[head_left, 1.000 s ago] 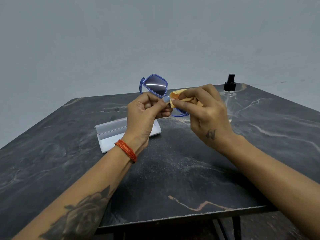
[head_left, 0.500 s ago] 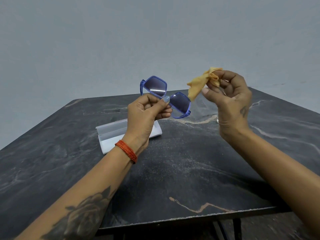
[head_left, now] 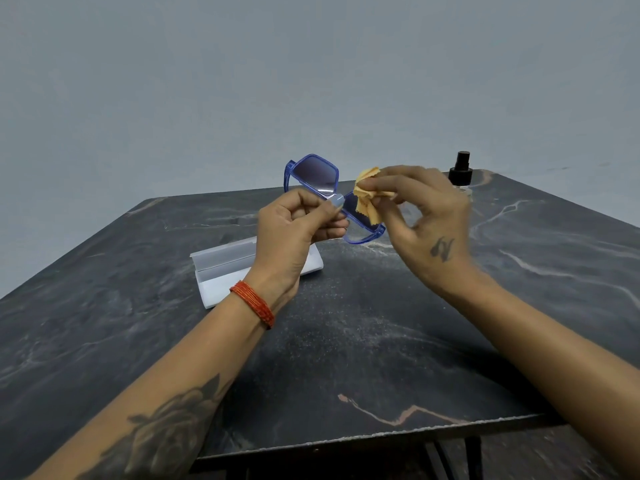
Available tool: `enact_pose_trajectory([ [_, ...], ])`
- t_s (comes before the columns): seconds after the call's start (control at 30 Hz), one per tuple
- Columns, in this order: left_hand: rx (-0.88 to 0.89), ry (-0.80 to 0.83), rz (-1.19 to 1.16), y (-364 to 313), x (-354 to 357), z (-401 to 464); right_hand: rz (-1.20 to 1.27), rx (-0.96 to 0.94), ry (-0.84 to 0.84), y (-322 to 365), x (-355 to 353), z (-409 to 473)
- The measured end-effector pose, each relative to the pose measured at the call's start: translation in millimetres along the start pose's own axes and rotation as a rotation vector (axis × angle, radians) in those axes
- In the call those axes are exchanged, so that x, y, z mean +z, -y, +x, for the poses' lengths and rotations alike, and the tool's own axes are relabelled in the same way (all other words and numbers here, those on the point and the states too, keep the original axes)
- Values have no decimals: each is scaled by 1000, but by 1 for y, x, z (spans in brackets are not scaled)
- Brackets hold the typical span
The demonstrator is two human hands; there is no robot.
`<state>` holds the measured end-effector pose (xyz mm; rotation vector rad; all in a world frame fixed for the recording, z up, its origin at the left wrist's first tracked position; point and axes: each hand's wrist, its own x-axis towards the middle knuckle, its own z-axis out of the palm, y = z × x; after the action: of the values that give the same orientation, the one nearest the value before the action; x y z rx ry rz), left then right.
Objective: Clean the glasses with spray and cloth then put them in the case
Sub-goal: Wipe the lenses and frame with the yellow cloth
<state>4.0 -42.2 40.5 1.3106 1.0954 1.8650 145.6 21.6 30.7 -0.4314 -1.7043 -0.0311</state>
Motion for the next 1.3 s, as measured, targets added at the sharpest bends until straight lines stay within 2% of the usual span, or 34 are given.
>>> enact_pose_trajectory([
  [0.17, 4, -4, 9, -1, -1, -1, -7, -107, 117, -2, 3, -5],
  [0.37, 5, -28, 17, 0, -1, 1, 34, -160, 60, -5, 0, -4],
  [0.6, 6, -38, 16, 1, -3, 1, -54, -71, -34, -8, -1, -3],
  [0.8, 4, -26, 27, 1, -2, 1, -85, -113, 119, 0, -2, -5],
  [1.0, -22, -33, 14, 1, -2, 1, -157, -115, 134, 3, -3, -5],
  [1.13, -32, -45, -6, 0, -3, 1, -188, -51, 52, 3, -4, -1],
  [1.3, -30, -45, -18, -1, -3, 1, -60, -11, -56, -1, -5, 1],
])
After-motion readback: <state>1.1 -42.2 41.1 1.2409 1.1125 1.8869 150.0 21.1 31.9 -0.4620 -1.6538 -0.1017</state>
